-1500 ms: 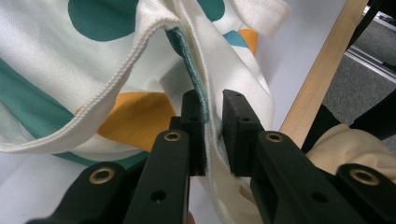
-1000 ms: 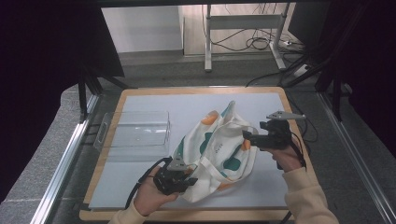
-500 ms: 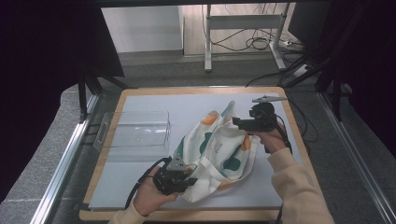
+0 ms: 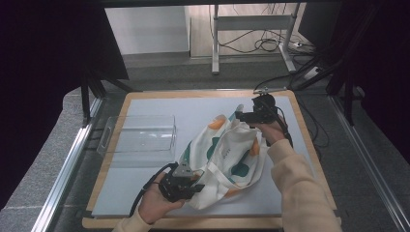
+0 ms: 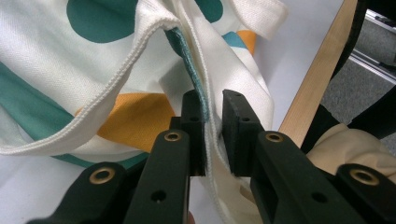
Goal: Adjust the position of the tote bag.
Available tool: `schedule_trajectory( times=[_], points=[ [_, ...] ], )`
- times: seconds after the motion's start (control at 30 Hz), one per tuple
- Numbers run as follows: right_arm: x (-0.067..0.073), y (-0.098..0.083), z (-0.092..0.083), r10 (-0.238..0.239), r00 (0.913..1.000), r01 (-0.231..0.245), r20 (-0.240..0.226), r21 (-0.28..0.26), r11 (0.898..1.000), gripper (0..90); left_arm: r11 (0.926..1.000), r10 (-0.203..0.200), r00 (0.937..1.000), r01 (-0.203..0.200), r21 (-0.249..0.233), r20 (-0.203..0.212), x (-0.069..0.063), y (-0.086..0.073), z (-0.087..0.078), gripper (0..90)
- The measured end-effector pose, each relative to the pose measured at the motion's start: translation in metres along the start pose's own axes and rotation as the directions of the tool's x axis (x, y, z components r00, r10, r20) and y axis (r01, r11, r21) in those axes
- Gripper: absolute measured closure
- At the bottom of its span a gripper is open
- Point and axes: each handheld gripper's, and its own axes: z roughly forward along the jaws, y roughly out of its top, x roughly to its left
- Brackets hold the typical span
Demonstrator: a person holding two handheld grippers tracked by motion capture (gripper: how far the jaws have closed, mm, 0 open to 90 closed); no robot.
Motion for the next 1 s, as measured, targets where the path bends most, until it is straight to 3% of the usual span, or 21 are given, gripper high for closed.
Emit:
schedule_trajectory(
  times=[0.17,0.47,0.6,0.8,0.93,1.0],
  points=[
    [-0.005,0.009,0.015,0.030,0.9993,-0.031,0.022,0.027,0.999,21.1,1.0000,0.004,1.0000,-0.004,0.000,-0.002,0.000,0.000,0.000,80.1],
    [-0.002,0.016,0.038,0.046,0.9981,-0.049,0.041,0.060,0.997,24.4,1.0000,0.000,1.0000,0.000,-0.006,0.002,0.000,0.000,0.000,80.1],
    [-0.001,0.014,0.052,0.041,0.9968,-0.048,0.069,0.105,0.993,26.9,1.0000,0.002,1.0000,-0.002,-0.005,0.001,0.000,-0.001,0.000,80.1],
    [-0.004,0.014,0.062,0.115,0.9897,-0.125,0.085,0.119,0.985,40.2,1.0000,0.000,1.0000,0.000,-0.007,0.002,0.000,-0.001,0.000,80.0],
    [-0.003,0.013,0.064,0.108,0.9910,-0.119,0.080,0.148,0.982,48.1,1.0000,0.000,1.0000,0.000,-0.006,0.002,0.001,-0.001,0.000,80.0],
    [-0.003,0.013,0.062,0.085,0.9941,-0.095,0.067,0.159,0.983,59.6,1.0000,0.001,1.0000,-0.001,-0.005,0.003,0.001,-0.001,0.000,79.9]
  ],
)
